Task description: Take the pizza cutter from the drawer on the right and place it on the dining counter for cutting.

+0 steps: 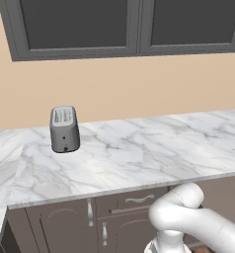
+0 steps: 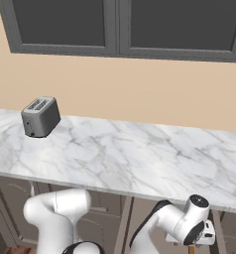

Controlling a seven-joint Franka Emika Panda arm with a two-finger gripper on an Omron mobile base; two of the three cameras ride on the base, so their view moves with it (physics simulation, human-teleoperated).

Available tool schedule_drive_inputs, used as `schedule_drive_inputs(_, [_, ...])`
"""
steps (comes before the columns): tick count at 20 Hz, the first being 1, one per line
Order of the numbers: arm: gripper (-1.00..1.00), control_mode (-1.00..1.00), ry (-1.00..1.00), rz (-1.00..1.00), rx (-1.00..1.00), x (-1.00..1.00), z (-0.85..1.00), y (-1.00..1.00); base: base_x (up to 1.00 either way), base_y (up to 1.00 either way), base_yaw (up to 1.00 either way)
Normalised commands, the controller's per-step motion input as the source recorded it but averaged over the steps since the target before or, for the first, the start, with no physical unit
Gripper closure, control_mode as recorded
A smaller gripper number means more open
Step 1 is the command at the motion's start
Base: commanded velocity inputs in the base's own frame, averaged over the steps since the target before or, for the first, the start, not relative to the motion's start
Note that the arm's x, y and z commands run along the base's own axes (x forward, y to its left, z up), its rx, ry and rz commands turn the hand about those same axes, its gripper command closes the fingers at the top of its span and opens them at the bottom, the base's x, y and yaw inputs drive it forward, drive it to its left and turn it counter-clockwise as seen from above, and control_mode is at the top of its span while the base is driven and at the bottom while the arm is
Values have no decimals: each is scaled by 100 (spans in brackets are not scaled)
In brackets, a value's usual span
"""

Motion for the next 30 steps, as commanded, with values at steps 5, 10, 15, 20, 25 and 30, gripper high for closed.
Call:
schedule_drive_inputs(5, [-100,-100,0,0,0,0,-1,0,0,0,0])
schedule_drive_inputs(10, [-100,-100,0,0,0,0,0,-2,0,0,0])
schedule_drive_inputs(15, [-100,-100,0,0,0,1,-5,0,0,0,0])
schedule_drive_inputs(20, [-100,-100,0,0,0,0,-15,0,0,0,0])
schedule_drive_inputs(25, [-100,-100,0,0,0,1,-16,0,0,0,0])
schedule_drive_inputs(30, [-100,-100,0,0,0,5,-4,0,0,0,0])
